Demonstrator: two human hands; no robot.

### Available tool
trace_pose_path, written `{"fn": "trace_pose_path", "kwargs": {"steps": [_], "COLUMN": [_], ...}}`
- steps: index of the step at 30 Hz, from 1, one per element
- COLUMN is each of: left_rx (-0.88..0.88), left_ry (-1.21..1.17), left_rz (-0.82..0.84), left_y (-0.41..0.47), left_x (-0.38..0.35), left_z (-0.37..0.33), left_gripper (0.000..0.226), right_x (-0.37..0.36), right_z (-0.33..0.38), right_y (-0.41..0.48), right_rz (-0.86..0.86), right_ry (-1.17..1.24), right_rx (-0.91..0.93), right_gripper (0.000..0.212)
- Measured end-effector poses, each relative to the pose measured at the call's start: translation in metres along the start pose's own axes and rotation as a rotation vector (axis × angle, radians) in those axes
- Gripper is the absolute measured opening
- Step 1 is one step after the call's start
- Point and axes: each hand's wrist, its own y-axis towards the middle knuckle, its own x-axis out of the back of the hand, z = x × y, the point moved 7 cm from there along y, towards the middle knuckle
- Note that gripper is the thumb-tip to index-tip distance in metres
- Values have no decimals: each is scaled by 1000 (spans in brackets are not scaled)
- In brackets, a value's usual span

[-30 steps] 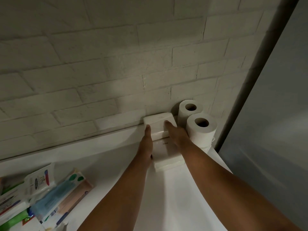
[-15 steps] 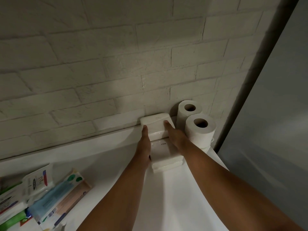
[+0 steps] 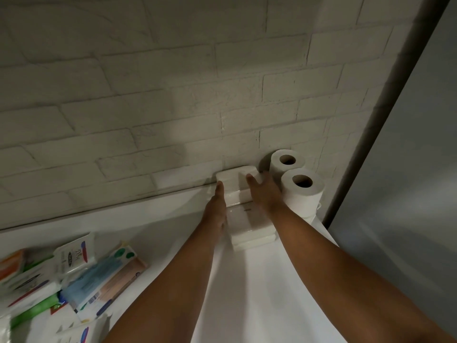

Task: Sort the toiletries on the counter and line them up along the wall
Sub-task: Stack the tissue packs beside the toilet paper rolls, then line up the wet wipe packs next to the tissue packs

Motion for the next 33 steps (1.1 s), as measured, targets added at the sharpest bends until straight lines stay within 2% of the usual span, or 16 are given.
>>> {"fn": "trace_pose_path", "kwargs": {"steps": [2,3,5,7,10,17,21,27,30,33], "left_rx": [-49,-92,-214,-309,-452,-616,-659,-626,-570,-480], "left_ry": [102,161,288,350,377,393,402,497,567,586], "left_rz": [-16,-16,-26,-68,-126,-264,-270,-303,-339,-350], "left_y": [-16,-25,-49,-68,-94,-148,-175,-199,-200,-201], "left_x": [8,12,20,35,69,162,219,307,346,375], "left_z": [-9,-16,-30,-36,-38,-20,-2,35,59,83], "left_gripper": [115,111,81,64,56,33,35,27,32,36], "right_x": [2,3,3,-3,-20,-82,-130,-204,-237,-263], "right_z": [18,25,35,45,59,83,88,86,78,57], "right_y": [-11,-18,-35,-55,-94,-179,-220,-276,-302,-319], "right_rz": [-51,-69,-96,-117,-115,-49,55,192,254,282], "right_ry": [-115,-166,-248,-297,-246,-127,-109,-121,-117,-220], "right_rx": [119,164,227,297,411,525,545,533,523,417], "right_gripper": [80,81,79,71,57,35,35,35,34,42]}}
